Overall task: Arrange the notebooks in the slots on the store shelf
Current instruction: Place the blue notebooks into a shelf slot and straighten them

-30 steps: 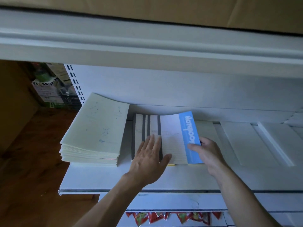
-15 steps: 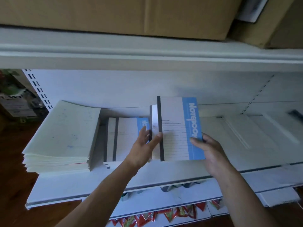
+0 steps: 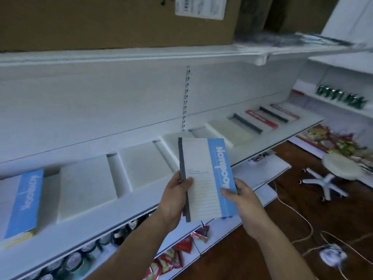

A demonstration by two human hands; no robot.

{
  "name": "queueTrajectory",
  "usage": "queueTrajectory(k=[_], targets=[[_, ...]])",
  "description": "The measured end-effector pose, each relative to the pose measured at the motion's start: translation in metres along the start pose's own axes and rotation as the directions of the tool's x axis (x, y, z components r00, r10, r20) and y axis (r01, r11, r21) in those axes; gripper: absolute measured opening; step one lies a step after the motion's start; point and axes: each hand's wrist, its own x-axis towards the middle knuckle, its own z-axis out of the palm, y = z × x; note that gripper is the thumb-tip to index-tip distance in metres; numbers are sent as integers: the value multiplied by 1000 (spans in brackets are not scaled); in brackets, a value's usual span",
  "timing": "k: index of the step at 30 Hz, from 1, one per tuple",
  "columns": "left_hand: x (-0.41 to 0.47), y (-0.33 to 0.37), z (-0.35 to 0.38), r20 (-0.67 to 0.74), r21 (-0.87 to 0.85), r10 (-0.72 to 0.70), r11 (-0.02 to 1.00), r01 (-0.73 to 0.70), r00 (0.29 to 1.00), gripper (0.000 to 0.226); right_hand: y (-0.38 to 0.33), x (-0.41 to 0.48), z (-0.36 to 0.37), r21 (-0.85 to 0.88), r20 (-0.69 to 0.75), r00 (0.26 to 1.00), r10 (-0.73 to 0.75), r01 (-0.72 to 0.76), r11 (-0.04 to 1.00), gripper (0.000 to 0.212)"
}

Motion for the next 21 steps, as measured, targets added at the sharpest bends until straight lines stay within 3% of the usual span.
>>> queueTrajectory(k=[12, 21], targets=[[78, -56, 200, 148, 38, -30, 999, 25, 989, 21, 10, 37, -175, -10, -366, 930, -13, 10, 1000, 9], [230, -52, 315, 100, 5, -29, 1000, 29, 995, 14, -18, 180, -283, 12, -450, 892, -46, 58, 998, 18]])
